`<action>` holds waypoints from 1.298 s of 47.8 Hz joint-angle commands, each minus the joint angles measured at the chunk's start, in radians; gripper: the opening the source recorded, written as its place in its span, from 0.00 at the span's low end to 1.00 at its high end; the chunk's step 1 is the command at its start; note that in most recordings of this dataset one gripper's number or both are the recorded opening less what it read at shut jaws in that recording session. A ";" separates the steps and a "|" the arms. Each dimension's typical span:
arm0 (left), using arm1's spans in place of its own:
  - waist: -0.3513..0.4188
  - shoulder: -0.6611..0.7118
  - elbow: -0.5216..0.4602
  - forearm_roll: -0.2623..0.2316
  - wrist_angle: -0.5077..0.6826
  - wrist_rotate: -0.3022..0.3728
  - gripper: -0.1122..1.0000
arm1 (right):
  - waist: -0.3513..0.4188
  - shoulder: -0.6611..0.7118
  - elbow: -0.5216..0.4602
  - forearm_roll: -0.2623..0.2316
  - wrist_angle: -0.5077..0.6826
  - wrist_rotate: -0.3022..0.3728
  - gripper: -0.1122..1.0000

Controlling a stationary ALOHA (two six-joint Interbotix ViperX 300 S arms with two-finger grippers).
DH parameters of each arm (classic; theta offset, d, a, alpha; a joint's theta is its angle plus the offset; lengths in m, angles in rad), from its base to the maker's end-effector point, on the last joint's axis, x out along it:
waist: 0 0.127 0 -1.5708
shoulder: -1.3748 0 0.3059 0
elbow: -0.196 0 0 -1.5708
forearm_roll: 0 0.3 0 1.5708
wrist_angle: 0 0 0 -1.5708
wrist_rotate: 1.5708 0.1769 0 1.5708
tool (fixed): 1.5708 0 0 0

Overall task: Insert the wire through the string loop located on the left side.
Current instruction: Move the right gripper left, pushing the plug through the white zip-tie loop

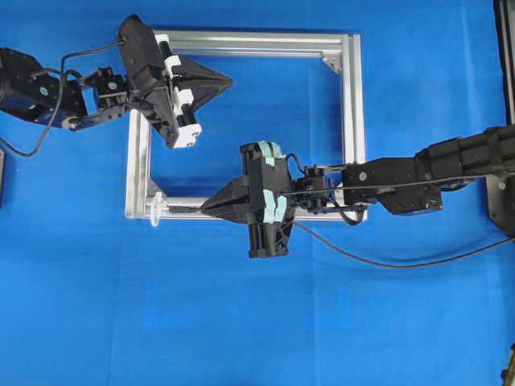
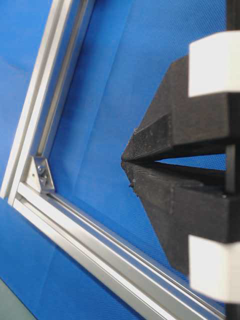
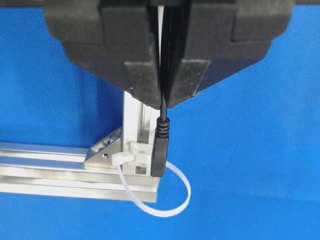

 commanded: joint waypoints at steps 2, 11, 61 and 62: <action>-0.002 -0.029 -0.006 0.003 -0.009 0.000 0.10 | -0.005 -0.017 -0.017 0.003 0.002 0.002 0.10; -0.002 -0.029 -0.008 0.003 -0.009 0.000 0.10 | -0.005 -0.008 -0.035 0.003 0.002 0.002 0.10; -0.002 -0.032 -0.003 0.005 -0.009 0.000 0.10 | -0.025 0.143 -0.258 -0.003 0.054 -0.002 0.10; -0.002 -0.031 -0.003 0.005 -0.009 0.000 0.10 | -0.025 0.143 -0.256 -0.003 0.054 -0.002 0.10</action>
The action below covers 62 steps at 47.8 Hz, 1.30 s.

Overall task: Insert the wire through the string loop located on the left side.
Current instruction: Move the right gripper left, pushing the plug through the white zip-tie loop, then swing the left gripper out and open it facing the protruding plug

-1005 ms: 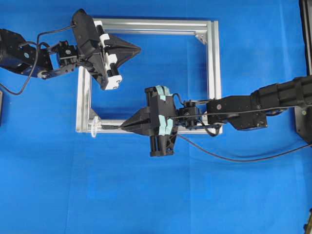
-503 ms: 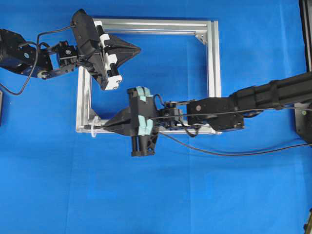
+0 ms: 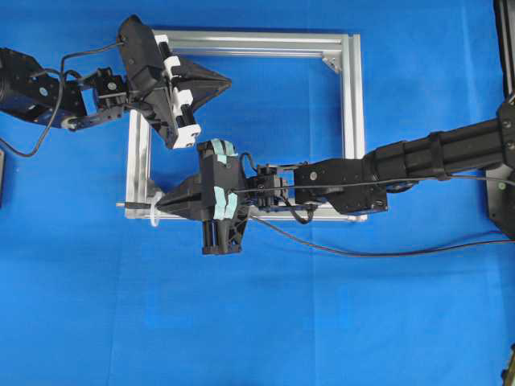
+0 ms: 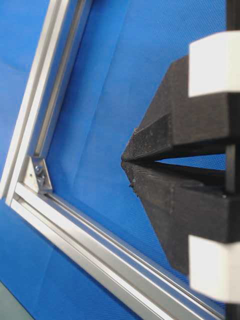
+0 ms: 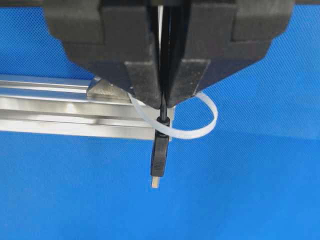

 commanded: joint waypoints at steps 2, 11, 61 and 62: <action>-0.002 -0.032 -0.006 0.003 -0.009 0.000 0.10 | -0.002 -0.020 -0.020 -0.002 -0.003 -0.002 0.10; -0.002 -0.046 0.015 0.003 -0.009 0.000 0.10 | -0.002 -0.020 -0.017 -0.002 -0.003 -0.002 0.10; 0.044 -0.603 0.528 0.003 0.057 -0.005 0.10 | -0.002 -0.020 -0.011 -0.002 -0.008 -0.002 0.10; 0.041 -0.606 0.528 0.003 0.063 -0.005 0.10 | -0.002 -0.020 -0.011 -0.002 -0.009 -0.002 0.10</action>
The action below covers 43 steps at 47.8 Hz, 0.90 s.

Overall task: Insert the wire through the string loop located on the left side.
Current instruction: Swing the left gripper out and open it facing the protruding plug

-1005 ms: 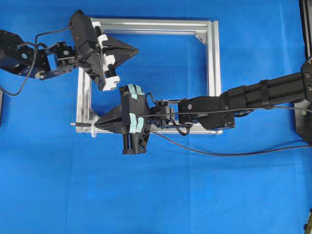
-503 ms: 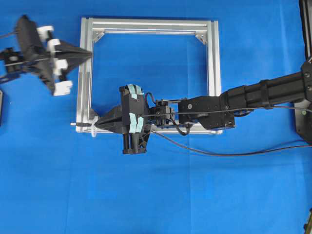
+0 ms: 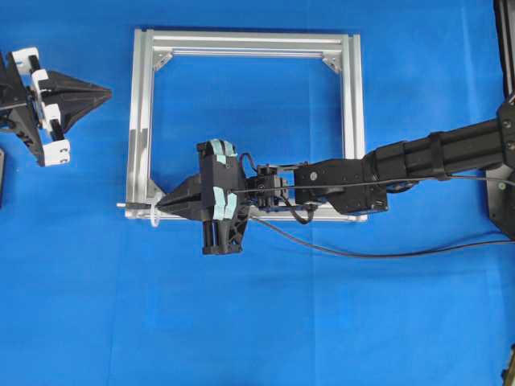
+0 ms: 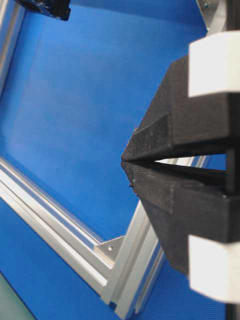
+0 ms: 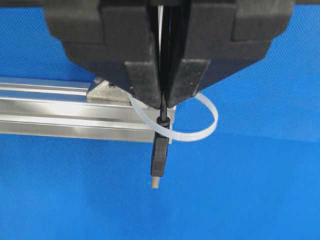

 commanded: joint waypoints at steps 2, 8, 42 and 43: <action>-0.026 -0.011 -0.011 0.003 0.018 -0.002 0.10 | -0.002 -0.020 -0.012 -0.002 -0.006 -0.002 0.10; -0.120 -0.015 -0.017 0.005 0.018 -0.003 0.10 | -0.002 -0.020 -0.011 -0.002 -0.008 -0.002 0.10; -0.437 -0.014 -0.026 0.006 0.058 0.014 0.10 | -0.005 -0.020 -0.012 -0.002 -0.009 -0.002 0.10; -0.437 -0.014 -0.026 0.006 0.060 0.014 0.10 | -0.003 -0.020 -0.011 -0.002 -0.009 -0.002 0.10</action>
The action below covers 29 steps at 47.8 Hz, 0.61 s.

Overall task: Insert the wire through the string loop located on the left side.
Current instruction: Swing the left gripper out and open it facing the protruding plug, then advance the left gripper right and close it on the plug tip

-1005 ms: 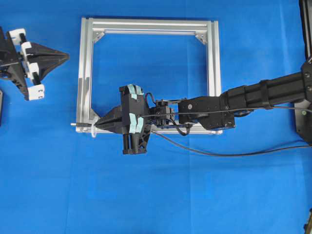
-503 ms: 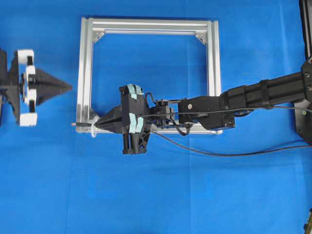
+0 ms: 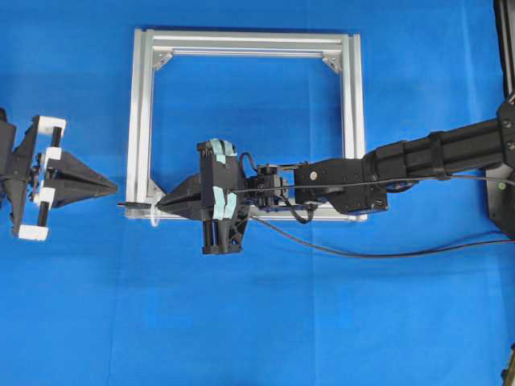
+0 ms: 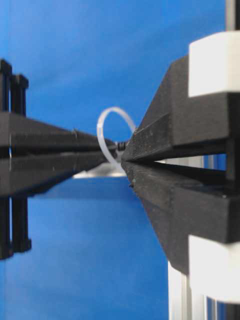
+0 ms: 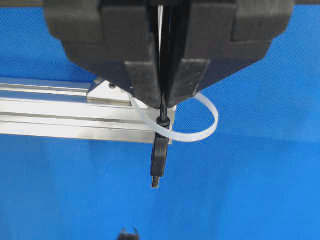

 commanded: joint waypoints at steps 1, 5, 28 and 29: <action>0.006 0.002 -0.018 0.002 0.005 0.000 0.10 | -0.005 -0.020 -0.011 -0.002 -0.006 -0.002 0.10; 0.008 0.003 -0.023 0.002 0.011 -0.005 0.11 | -0.003 -0.020 -0.011 -0.002 -0.006 -0.002 0.10; 0.008 0.003 -0.037 0.002 0.029 -0.015 0.89 | -0.003 -0.020 -0.009 -0.002 -0.005 -0.002 0.10; 0.008 0.003 -0.038 0.002 0.031 -0.015 0.88 | -0.003 -0.020 -0.009 -0.002 -0.003 -0.002 0.10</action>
